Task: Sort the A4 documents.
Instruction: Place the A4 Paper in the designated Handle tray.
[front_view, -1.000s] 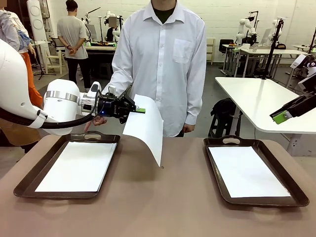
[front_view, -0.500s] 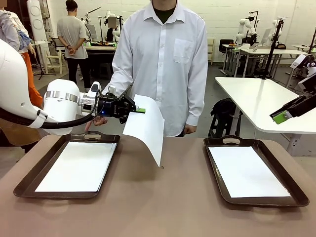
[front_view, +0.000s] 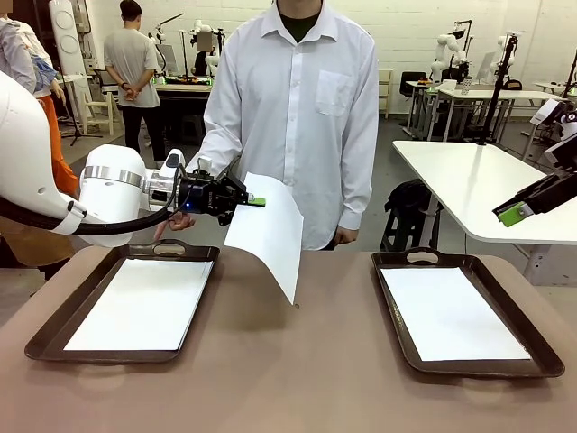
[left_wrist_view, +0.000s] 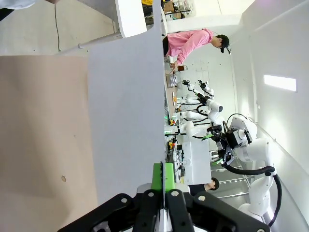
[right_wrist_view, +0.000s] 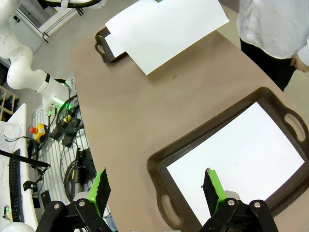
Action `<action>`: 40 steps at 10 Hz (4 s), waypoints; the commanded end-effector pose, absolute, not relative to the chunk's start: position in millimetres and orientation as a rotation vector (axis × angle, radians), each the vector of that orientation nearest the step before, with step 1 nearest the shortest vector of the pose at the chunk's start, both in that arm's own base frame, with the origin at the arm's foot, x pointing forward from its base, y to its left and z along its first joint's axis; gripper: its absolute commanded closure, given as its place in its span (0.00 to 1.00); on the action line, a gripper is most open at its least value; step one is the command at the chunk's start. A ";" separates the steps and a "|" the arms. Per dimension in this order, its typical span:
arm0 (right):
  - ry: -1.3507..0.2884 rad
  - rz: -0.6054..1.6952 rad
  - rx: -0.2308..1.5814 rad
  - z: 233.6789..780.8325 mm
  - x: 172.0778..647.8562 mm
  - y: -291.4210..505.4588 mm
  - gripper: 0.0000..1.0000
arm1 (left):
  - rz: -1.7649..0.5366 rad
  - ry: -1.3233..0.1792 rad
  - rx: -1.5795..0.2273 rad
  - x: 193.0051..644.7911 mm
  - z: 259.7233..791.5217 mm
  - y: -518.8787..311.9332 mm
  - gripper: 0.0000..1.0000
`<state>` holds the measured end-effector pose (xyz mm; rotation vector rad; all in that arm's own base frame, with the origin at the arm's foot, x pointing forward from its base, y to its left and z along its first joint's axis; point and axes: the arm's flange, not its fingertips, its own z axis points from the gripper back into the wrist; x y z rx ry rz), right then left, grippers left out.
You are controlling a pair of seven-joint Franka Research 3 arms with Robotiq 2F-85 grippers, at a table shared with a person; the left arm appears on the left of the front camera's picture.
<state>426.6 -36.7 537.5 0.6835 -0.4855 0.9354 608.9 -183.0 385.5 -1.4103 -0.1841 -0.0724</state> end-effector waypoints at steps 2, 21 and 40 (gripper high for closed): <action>-0.489 0.944 0.686 537.2 425.7 -36.3 0.00 | -0.038 -0.194 -1.398 610.0 387.0 -178.9 0.99; -0.489 0.944 0.686 537.2 425.7 -36.3 0.00 | -0.074 -0.052 -1.194 562.8 411.4 -20.5 0.99; -0.489 0.944 0.686 537.2 425.7 -36.3 0.00 | -0.021 -0.081 -0.783 568.9 353.8 51.4 0.99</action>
